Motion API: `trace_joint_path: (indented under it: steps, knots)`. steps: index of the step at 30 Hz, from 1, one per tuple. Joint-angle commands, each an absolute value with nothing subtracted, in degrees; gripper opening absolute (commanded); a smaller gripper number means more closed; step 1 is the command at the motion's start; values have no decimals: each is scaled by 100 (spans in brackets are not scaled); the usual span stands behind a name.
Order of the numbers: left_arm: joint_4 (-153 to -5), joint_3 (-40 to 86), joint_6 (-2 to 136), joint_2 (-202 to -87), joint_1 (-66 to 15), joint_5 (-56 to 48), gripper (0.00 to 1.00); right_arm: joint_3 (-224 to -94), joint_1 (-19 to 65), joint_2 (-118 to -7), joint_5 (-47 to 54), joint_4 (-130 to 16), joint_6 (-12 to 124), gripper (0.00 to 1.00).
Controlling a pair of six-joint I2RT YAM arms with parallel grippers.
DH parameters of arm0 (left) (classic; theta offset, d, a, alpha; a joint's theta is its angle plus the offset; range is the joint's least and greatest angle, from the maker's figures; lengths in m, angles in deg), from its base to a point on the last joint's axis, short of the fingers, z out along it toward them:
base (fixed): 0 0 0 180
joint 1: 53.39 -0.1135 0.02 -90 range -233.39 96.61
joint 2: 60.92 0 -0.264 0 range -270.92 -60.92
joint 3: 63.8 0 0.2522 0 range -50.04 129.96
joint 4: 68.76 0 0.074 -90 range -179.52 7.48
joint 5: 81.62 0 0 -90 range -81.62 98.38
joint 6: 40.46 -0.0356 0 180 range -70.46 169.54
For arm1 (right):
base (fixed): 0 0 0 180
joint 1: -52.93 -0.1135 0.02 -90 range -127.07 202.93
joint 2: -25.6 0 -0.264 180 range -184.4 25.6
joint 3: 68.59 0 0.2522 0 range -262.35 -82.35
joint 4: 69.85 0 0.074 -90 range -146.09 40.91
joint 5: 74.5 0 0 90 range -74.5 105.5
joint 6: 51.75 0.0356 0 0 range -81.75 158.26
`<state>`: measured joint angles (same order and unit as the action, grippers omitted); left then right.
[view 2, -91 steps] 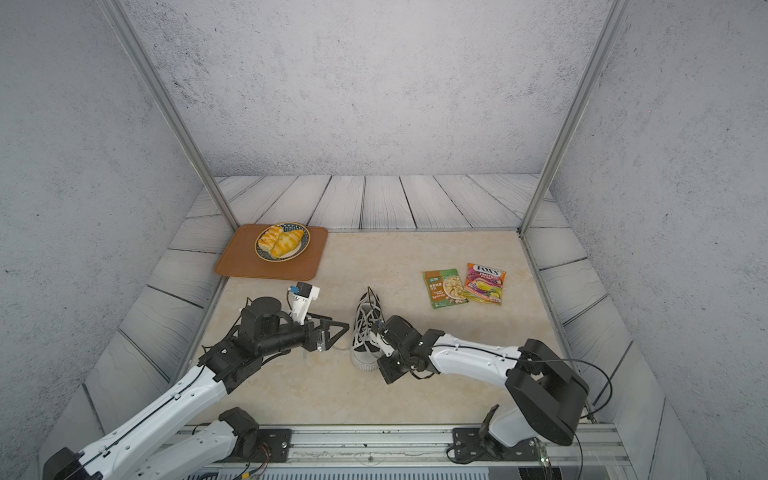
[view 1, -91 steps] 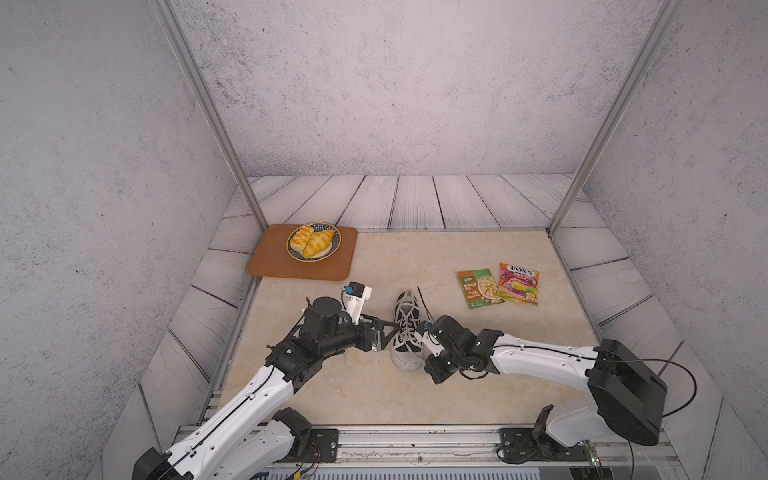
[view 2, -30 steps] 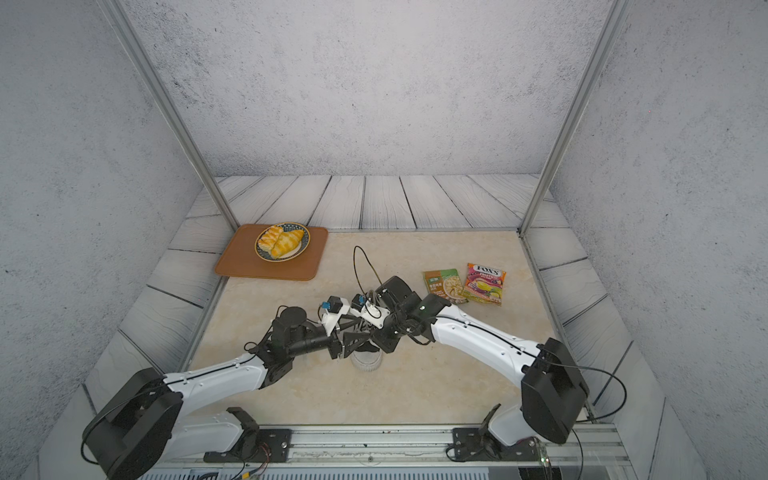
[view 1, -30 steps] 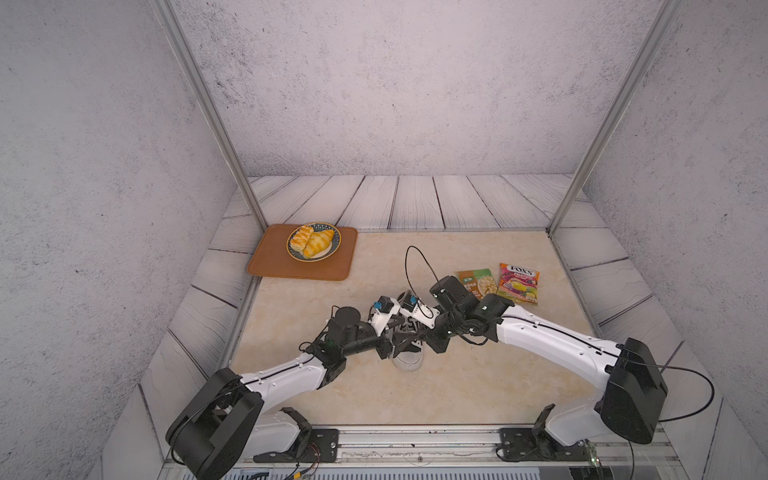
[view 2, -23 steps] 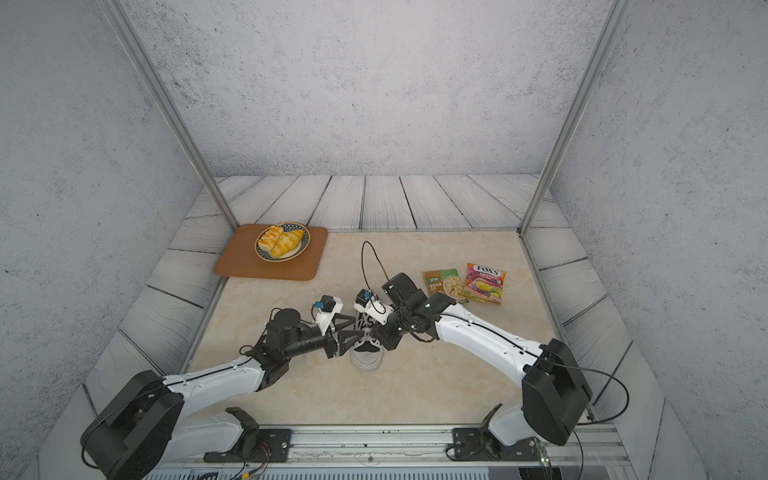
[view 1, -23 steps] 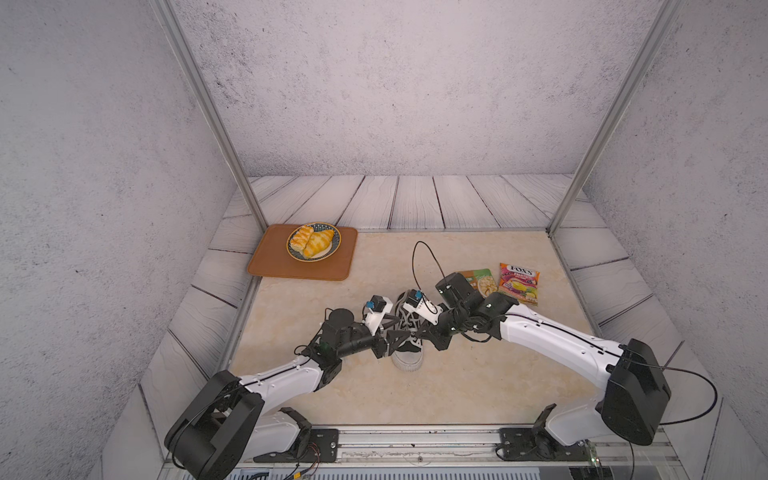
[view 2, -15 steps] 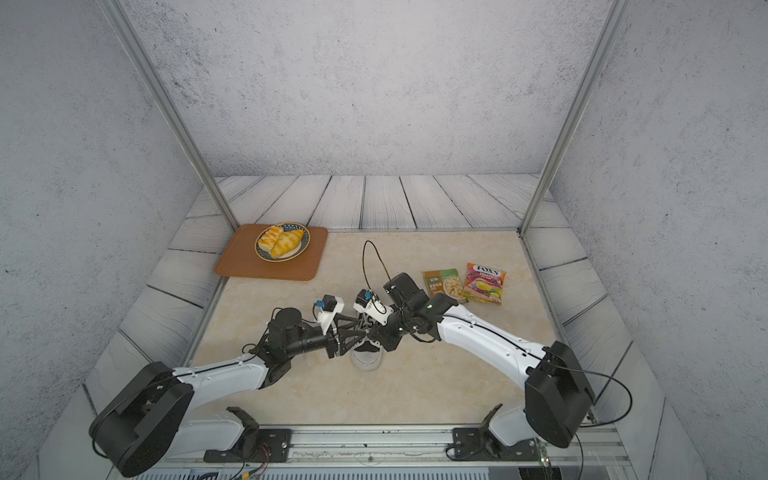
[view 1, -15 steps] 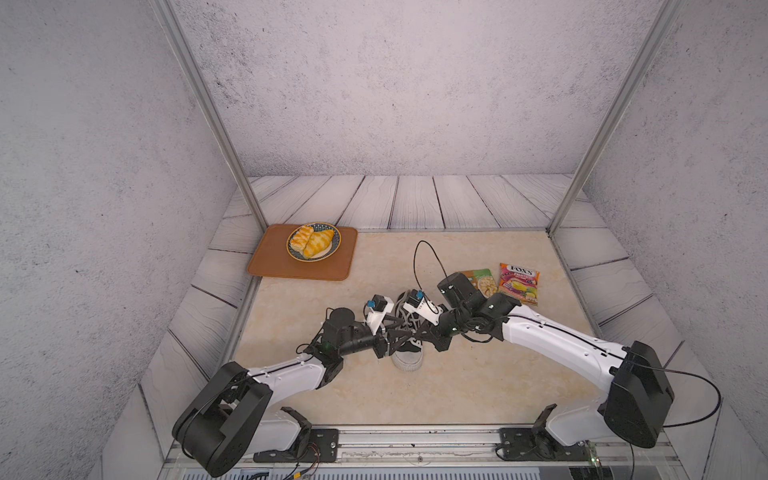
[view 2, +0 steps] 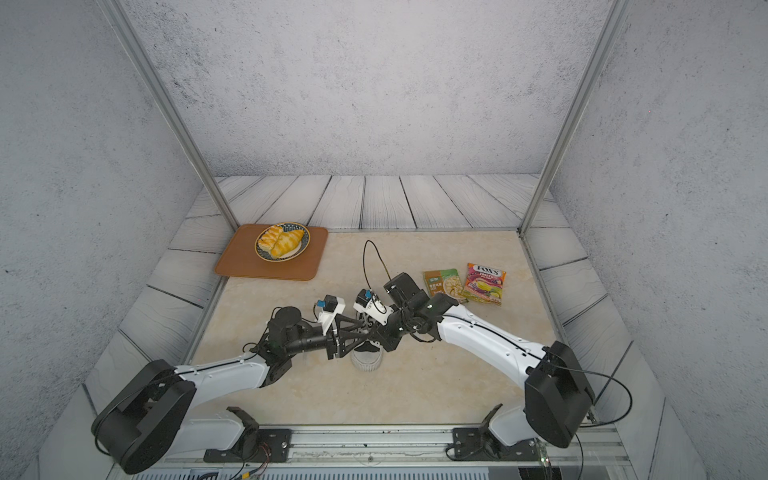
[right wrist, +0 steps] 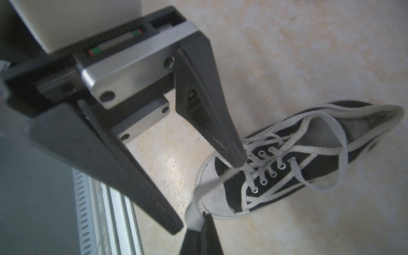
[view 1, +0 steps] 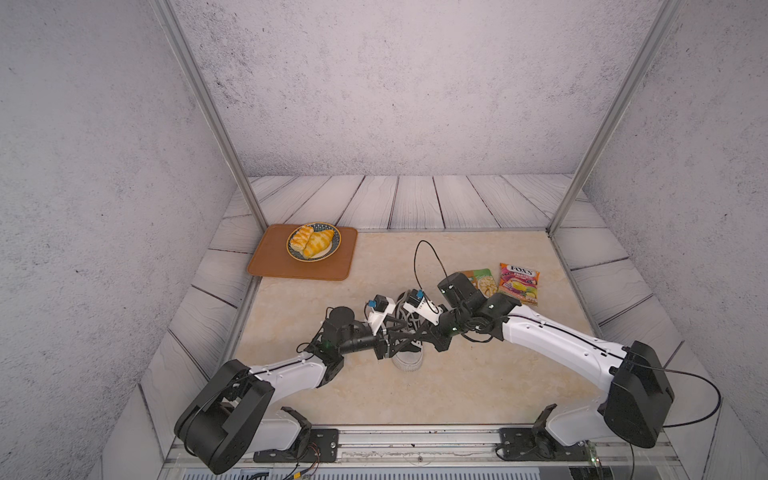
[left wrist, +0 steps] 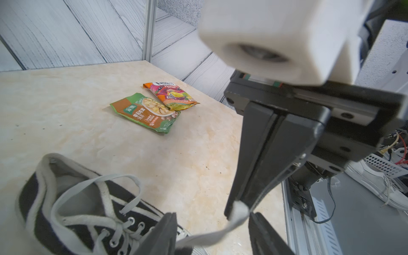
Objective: Tie the shoes
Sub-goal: Cross the shoelace with the shoelace.
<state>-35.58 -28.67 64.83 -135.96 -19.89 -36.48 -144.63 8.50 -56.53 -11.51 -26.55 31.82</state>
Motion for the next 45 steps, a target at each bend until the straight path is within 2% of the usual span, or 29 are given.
trace_joint_path:
  steps: [1, 6, 12, 15, 19, 21, 23, 28, 32, 45]
  knots:
    - [-3391, -2672, 6527, -13665, -2017, -3962, 56, -14588, 893, -5594, -1090, -2592, 3201, 0]
    - [-3416, -2562, 6580, -13816, -2016, -4128, 48, -14650, 907, -5633, -1129, -2564, 3210, 0]
    - [-3615, -2443, 6521, -13888, -2017, -4181, 30, -14672, 899, -5634, -1145, -2557, 3210, 0]
    - [-3710, -2420, 6495, -13864, -2017, -4122, 19, -14673, 901, -5641, -1138, -2540, 3203, 0]
    - [-3876, -2395, 6457, -13834, -2021, -3999, 0, -14677, 903, -5683, -1071, -2529, 3228, 0]
    - [-3974, -2363, 6448, -13826, -2025, -3939, 0, -14686, 905, -5697, -1045, -2524, 3245, 0]
    - [-4045, -2354, 6452, -13817, -2055, -3871, 0, -14690, 907, -5689, -979, -2524, 3278, 4]
    - [-4142, -2438, 6664, -13687, -2166, -3502, 0, -14591, 969, -5546, -368, -2652, 3537, 30]
    - [-4426, -2518, 6797, -13396, -2166, -3054, 0, -14485, 1171, -5552, -61, -2941, 4040, 41]
    - [-4654, -2403, 7502, -13493, -2169, -2747, 0, -15133, 1581, -6911, 243, -3169, 5176, 42]
